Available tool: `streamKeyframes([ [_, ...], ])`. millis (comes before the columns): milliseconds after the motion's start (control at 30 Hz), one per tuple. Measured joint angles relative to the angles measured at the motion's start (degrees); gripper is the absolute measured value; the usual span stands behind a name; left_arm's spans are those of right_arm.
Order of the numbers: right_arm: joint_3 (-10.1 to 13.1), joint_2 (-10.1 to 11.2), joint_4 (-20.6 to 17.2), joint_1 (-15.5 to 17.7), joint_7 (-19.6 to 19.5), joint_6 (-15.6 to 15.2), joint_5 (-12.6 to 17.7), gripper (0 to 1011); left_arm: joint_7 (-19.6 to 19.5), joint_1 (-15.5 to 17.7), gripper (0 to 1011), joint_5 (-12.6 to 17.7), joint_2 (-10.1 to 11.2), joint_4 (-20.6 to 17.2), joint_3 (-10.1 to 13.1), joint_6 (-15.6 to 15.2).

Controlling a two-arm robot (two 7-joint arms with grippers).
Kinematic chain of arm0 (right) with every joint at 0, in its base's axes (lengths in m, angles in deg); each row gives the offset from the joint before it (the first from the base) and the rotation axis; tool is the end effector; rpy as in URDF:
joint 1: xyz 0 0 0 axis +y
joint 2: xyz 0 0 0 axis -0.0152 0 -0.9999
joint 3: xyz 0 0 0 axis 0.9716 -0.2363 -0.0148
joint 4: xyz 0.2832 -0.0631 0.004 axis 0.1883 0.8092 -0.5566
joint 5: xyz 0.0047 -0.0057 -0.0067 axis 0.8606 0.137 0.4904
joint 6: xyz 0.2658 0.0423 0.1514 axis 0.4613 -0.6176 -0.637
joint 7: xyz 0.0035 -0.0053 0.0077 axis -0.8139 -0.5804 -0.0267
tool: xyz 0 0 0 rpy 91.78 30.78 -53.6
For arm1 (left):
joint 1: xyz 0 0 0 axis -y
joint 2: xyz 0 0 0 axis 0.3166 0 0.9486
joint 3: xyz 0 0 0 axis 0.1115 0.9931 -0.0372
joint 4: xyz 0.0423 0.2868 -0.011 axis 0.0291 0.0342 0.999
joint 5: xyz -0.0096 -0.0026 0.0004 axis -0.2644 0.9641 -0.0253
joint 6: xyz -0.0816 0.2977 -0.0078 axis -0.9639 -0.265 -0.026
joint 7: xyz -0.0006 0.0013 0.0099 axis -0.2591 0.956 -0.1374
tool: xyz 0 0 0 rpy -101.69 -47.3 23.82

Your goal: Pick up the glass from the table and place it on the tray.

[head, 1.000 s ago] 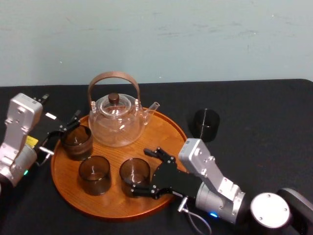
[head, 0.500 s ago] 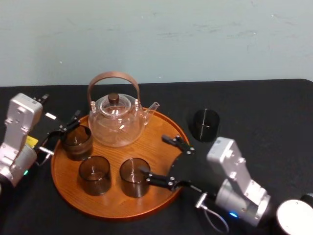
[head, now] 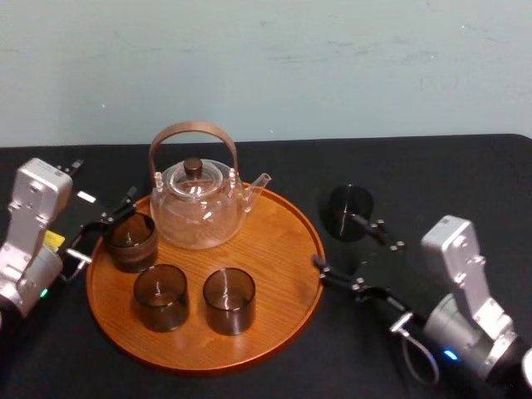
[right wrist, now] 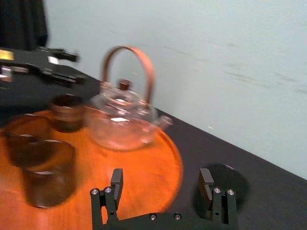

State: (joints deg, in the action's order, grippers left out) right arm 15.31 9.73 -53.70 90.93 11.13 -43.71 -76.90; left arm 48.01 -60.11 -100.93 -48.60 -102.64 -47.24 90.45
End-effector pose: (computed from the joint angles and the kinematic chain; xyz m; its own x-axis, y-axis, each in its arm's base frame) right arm 0.3023 -0.0220 -0.3199 0.6216 -0.7583 0.1966 0.7797 0.6231 -0.0615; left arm 0.3582 0.0827 -0.3021 0.2923 0.8802 0.3739 -0.9553 0.2872 0.0705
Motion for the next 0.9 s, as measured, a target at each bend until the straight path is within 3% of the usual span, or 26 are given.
streamKeyframes([
  [333, 5.0, -0.7, 2.3, 0.6, -2.2, -1.1, 0.2, 1003, 0.0, 0.0, 1001, 0.0, 0.0, 0.0, 0.0, 0.0],
  [667, 6.3, -2.2, 4.7, -0.8, -1.9, -2.8, 0.6, 1003, 0.0, 0.0, 1001, 0.0, 0.0, 0.0, 0.0, 0.0],
  [900, 5.7, -3.4, 8.6, -4.6, 0.7, -5.8, 3.0, 1002, 0.0, 0.0, 1002, 0.0, 0.0, 0.0, 0.0, 0.0],
])
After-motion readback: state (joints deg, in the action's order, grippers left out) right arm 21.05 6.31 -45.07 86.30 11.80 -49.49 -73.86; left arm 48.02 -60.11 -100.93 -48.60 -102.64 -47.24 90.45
